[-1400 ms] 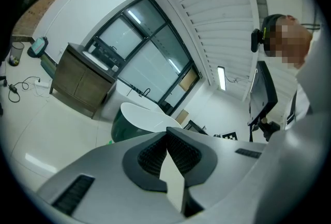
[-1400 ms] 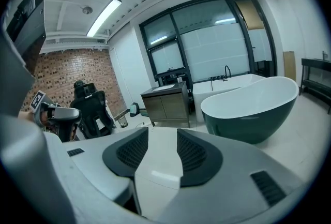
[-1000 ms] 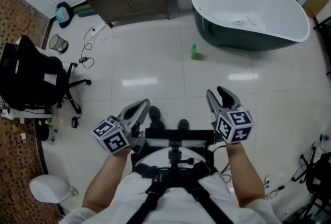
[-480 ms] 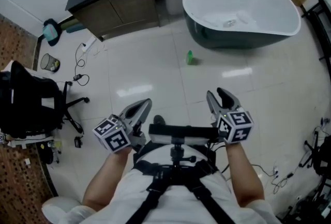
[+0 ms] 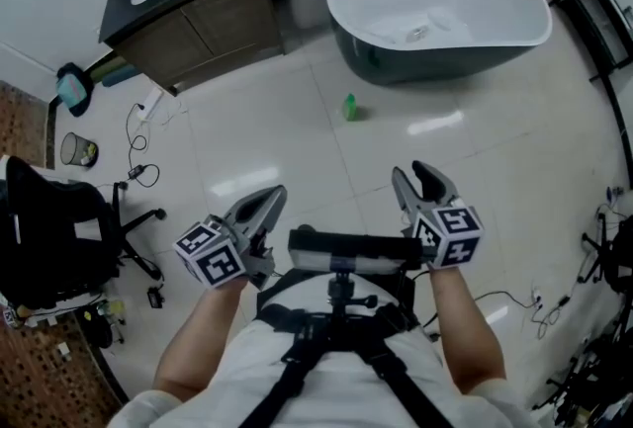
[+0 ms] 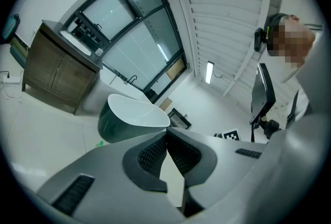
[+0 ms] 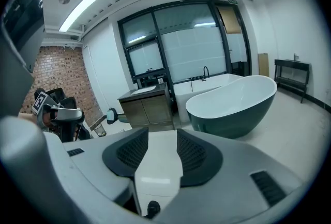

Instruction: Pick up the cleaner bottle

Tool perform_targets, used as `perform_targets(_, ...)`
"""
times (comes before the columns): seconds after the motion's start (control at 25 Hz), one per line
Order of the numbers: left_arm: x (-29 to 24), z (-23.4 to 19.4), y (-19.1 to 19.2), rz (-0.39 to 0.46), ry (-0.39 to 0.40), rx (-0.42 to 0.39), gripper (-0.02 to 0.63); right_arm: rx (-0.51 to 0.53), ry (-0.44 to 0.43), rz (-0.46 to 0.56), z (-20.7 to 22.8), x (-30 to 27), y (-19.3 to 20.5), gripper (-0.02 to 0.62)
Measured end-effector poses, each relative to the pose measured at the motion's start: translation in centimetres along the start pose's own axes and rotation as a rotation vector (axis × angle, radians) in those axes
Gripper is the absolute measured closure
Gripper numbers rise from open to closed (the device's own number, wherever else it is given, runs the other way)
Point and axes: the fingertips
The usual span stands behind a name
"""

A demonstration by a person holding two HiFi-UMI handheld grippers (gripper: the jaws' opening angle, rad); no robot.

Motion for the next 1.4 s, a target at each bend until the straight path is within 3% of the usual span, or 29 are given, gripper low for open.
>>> perform_targets(0.68, 1.2, -0.5, -0.5, 0.042, -0.037, 0.0, 0.614, 0.029, -0.027, -0.004, -0.1, -1.3, -0.7, 0.416)
perform_targets(1.4, 2.5, -4.1, -2.0, 0.029, -0.024, 0.009, 0.614, 0.022, -0.003, -0.001, -2.4, -4.4, -1.2, 0.416)
Point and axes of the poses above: the fingertips, and each gripper's own axes: x backward along the fingers, z to its right, y out of its underside, and after that the axes turned 6 degrees about -x, right-handed
